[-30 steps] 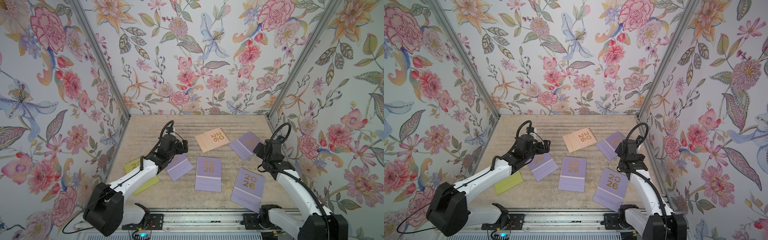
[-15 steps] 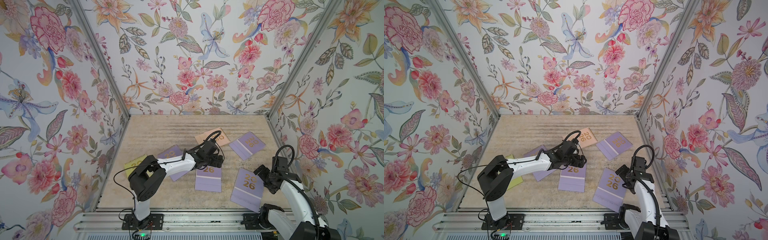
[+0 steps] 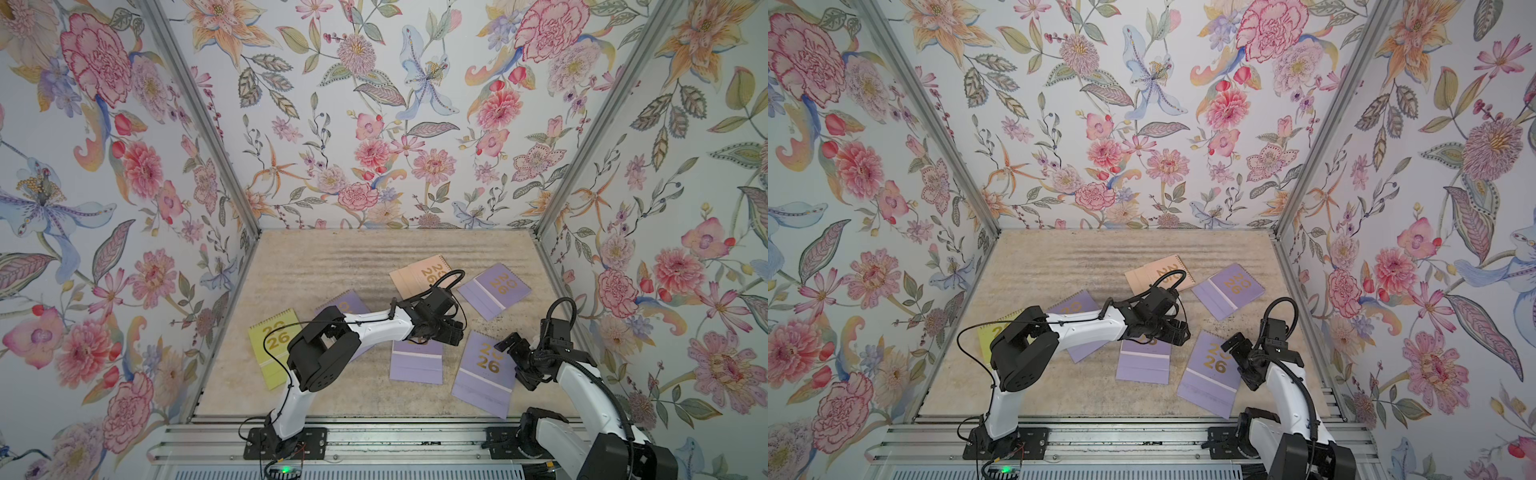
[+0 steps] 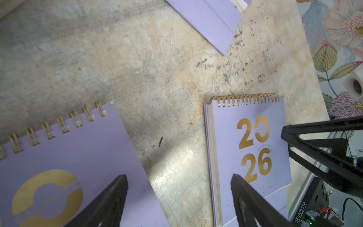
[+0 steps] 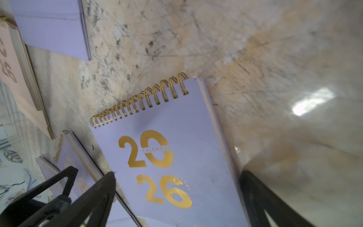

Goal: Stack the calendars
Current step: Adjust the calendar at the center of the board, then pick up the calendar at the center of the board.

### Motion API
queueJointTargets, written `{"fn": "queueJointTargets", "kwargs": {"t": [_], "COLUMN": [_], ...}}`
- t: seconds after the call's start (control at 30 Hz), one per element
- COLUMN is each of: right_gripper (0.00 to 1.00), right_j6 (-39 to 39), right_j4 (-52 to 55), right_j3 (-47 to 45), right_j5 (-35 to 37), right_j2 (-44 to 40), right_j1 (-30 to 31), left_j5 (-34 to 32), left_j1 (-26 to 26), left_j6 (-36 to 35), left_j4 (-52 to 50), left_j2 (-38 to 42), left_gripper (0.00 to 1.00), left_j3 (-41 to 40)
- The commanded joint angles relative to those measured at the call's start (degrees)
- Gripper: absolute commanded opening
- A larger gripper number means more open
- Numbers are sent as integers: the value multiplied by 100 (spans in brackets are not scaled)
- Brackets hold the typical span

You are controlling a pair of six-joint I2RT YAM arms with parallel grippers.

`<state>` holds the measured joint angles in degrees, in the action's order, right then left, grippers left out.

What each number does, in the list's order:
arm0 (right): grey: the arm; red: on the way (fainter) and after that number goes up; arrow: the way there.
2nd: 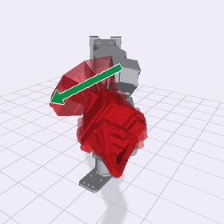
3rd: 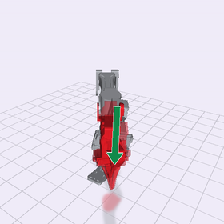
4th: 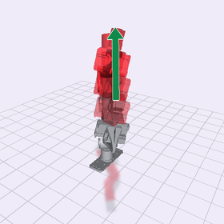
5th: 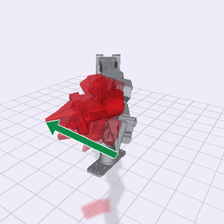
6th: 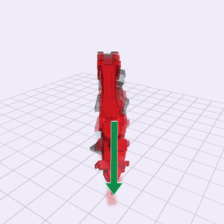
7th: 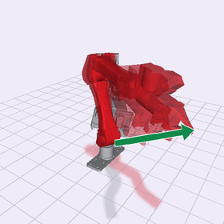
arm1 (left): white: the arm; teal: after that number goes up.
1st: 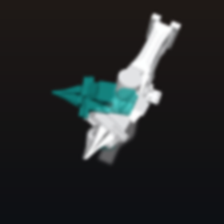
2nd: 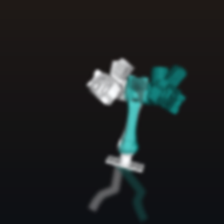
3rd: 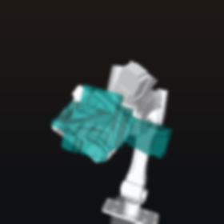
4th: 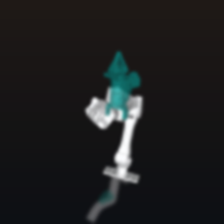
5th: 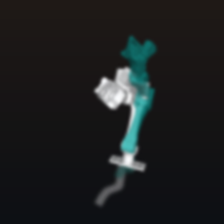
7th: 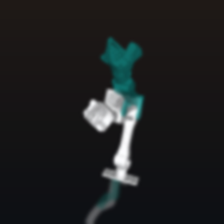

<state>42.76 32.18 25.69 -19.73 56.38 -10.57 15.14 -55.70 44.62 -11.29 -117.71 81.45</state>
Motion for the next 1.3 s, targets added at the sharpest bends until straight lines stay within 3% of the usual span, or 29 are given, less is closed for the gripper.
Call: {"fn": "queueJointTargets", "kwargs": {"t": [0.0, 0.17, 0.7, 0.87, 1.27], "right_gripper": [99, 99, 99, 99, 99], "right_j6": [148, -26, -714, -808, -963], "right_j4": [-327, -270, 342, 338, 183], "right_j3": [31, 46, 155, 129, 81], "right_j5": [-368, -97, 321, 266, -113], "right_j2": [125, 283, 468, 518, 740], "right_j1": [41, 45, 145, 201, 240], "left_j5": [185, 256, 508, 591, 928], "left_j1": [-28, -27, -59, -89, -178], "left_j6": [142, 170, 171, 164, 267], "left_j4": [-136, -119, -184, -238, -105], "left_j2": [-162, -257, -652, -800, -1060], "left_gripper": [85, 78, 10, 3, 1], "left_j3": [135, 150, 435, 557, 615]}}
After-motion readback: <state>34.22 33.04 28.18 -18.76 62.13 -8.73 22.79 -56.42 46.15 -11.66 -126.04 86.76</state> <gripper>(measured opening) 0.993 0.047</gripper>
